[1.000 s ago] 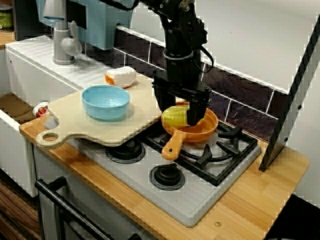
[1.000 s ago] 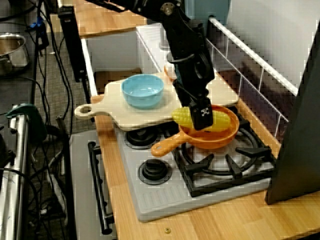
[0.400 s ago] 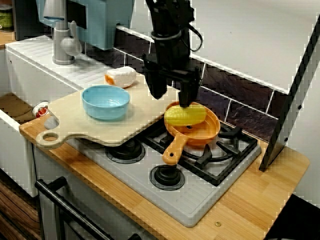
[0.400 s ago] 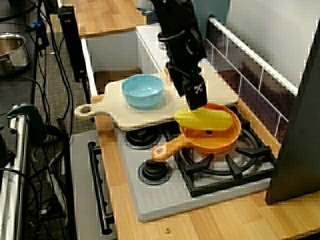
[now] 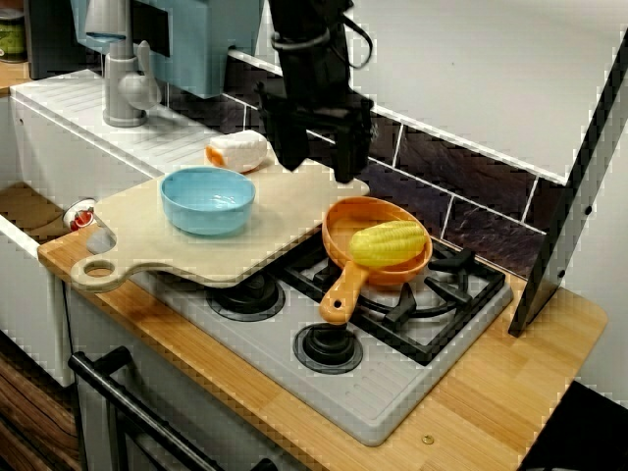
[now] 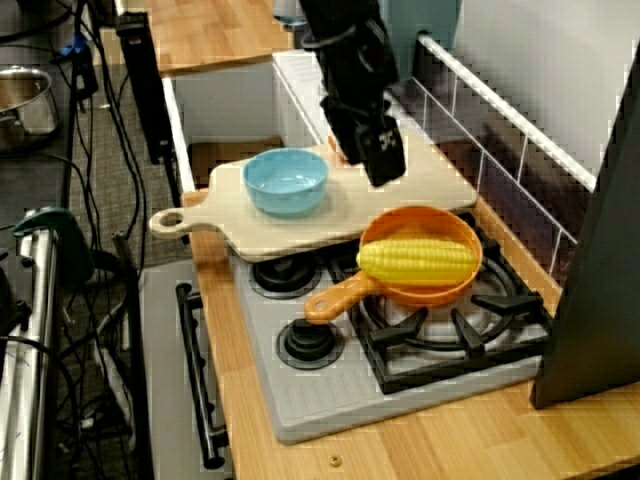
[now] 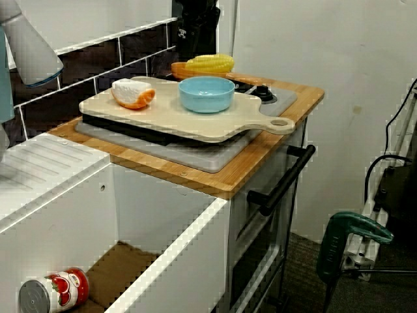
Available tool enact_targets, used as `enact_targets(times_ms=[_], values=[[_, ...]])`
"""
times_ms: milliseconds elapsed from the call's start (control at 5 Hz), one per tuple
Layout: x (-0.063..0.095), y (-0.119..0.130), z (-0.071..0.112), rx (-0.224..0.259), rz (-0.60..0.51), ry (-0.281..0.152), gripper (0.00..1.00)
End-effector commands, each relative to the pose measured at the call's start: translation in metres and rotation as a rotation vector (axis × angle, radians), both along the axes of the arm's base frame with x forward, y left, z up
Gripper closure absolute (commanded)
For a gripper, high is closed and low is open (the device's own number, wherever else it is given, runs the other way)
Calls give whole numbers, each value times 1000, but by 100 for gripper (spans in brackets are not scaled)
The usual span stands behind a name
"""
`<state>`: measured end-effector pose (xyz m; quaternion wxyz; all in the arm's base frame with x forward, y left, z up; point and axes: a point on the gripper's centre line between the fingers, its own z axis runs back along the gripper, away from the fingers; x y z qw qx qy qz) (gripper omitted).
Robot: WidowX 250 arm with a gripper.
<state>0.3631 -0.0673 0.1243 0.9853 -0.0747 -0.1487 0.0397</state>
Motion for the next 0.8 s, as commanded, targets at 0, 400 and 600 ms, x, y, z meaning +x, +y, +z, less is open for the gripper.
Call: enact_targets(times_ms=[0,400,600], values=[[3,37,27,17,10,-83,0],[1,60,22,113,-81,-119,0],[0,66,19,143,-109,-118,0]])
